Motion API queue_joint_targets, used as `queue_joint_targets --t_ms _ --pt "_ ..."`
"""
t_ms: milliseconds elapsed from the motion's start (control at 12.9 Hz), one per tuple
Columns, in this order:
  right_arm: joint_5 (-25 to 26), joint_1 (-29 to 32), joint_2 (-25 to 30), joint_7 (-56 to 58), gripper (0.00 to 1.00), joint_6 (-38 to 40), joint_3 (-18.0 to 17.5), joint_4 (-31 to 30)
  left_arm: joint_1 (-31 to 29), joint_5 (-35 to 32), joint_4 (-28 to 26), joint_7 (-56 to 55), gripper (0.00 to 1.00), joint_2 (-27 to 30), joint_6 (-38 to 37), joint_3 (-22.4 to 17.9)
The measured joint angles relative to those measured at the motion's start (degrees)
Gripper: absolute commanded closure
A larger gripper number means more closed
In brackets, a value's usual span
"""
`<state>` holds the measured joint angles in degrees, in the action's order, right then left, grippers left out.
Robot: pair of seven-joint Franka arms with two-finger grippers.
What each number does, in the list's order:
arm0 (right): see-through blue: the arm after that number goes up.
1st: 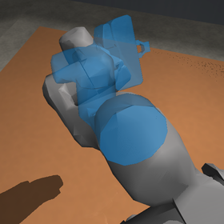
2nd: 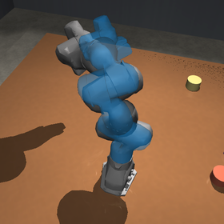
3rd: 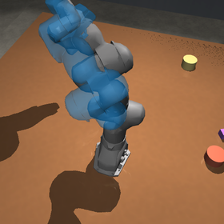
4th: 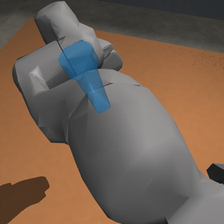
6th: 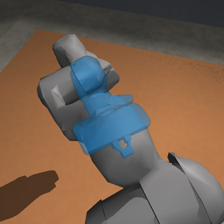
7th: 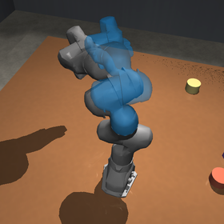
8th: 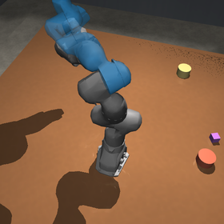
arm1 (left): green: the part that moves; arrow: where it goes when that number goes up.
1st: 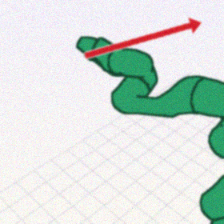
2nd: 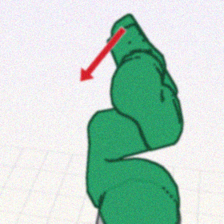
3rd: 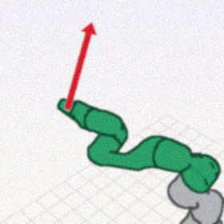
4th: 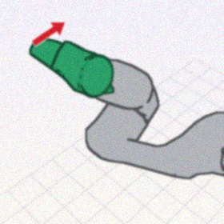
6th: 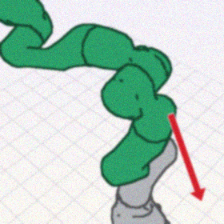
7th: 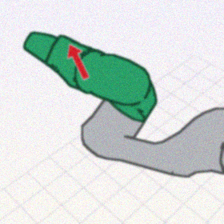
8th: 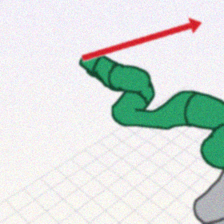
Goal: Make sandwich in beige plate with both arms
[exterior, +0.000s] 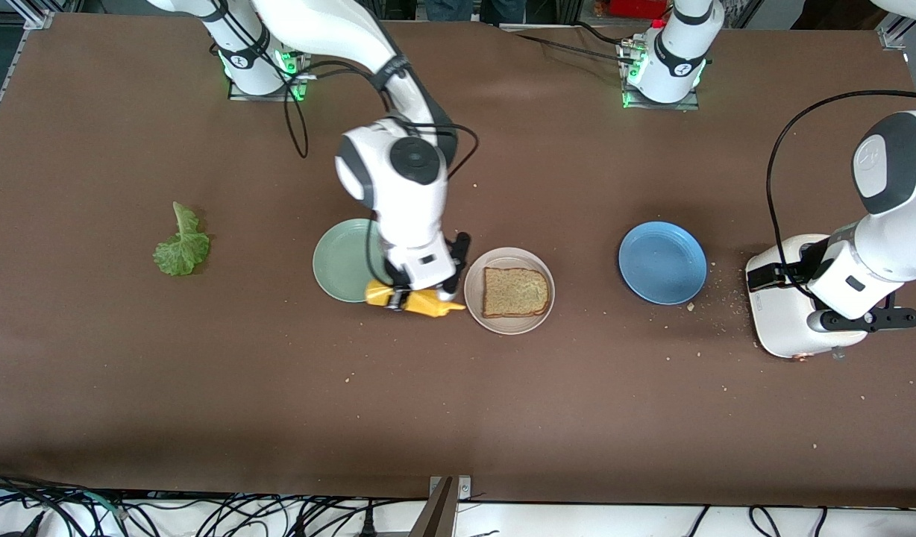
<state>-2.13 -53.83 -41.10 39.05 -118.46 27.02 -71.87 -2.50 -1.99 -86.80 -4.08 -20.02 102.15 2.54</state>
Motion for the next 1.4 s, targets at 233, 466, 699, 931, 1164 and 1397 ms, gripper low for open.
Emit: queue_joint_targets --t_ms 233,466,699,931,1164,1397 --pt "-5.6 4.2 5.6 5.0 1.00 7.8 0.6 -0.1 0.0 0.0 0.0 0.0 0.00 0.0 0.0 0.0" --pt "-13.0 9.4 8.1 14.1 1.00 13.4 0.9 -0.2 0.0 0.0 0.0 0.0 0.00 0.0 0.0 0.0" --pt "-21.5 16.1 8.8 28.4 1.00 18.2 1.0 -0.9 0.1 0.0 0.0 0.0 0.00 -0.1 0.0 0.0" --pt "-27.9 22.5 9.0 42.2 1.00 23.1 1.0 -1.4 0.1 0.0 0.0 0.0 0.00 -0.1 0.0 0.0" --pt "-31.1 25.8 11.5 52.0 1.00 25.0 1.0 -4.9 0.1 0.0 0.0 0.0 0.00 -0.1 0.0 0.0" --pt "-34.9 28.6 14.1 61.3 1.00 25.0 1.1 -11.1 0.1 0.0 0.0 0.0 0.00 -0.1 0.0 0.0"
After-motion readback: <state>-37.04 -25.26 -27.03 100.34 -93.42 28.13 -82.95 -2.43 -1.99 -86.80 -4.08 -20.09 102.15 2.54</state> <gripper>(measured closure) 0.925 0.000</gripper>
